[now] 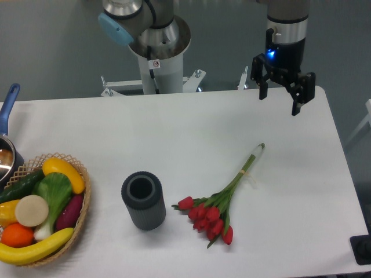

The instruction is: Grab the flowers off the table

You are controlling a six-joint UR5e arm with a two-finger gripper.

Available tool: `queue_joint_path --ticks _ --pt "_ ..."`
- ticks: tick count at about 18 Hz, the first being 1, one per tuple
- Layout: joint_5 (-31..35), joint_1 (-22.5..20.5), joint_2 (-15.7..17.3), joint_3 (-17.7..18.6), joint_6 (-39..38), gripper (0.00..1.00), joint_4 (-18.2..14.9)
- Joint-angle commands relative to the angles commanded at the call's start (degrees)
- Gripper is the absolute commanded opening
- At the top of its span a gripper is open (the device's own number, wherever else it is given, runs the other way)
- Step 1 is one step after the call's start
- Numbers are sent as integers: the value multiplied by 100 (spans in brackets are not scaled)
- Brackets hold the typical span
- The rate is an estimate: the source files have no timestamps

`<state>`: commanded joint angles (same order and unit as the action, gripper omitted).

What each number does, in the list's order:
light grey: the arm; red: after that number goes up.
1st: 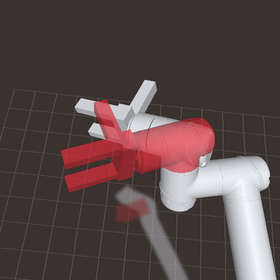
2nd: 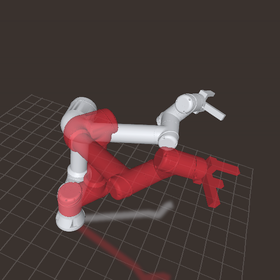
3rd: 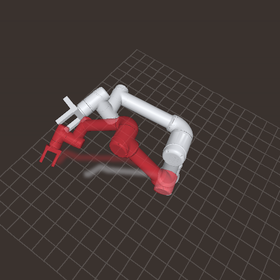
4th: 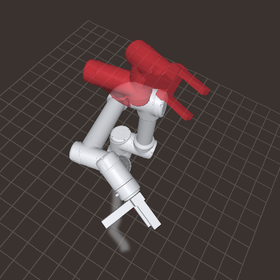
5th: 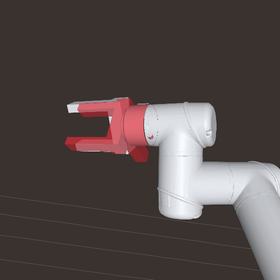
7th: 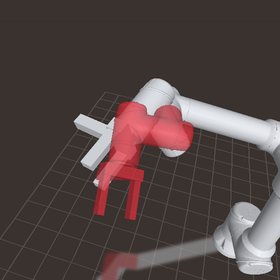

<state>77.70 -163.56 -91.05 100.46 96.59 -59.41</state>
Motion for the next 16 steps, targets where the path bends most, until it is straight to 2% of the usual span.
queue_joint_path --ticks 11,16 --pt "26 53 44 202 -88 100 53" --pt "18 70 35 185 -764 100 70"
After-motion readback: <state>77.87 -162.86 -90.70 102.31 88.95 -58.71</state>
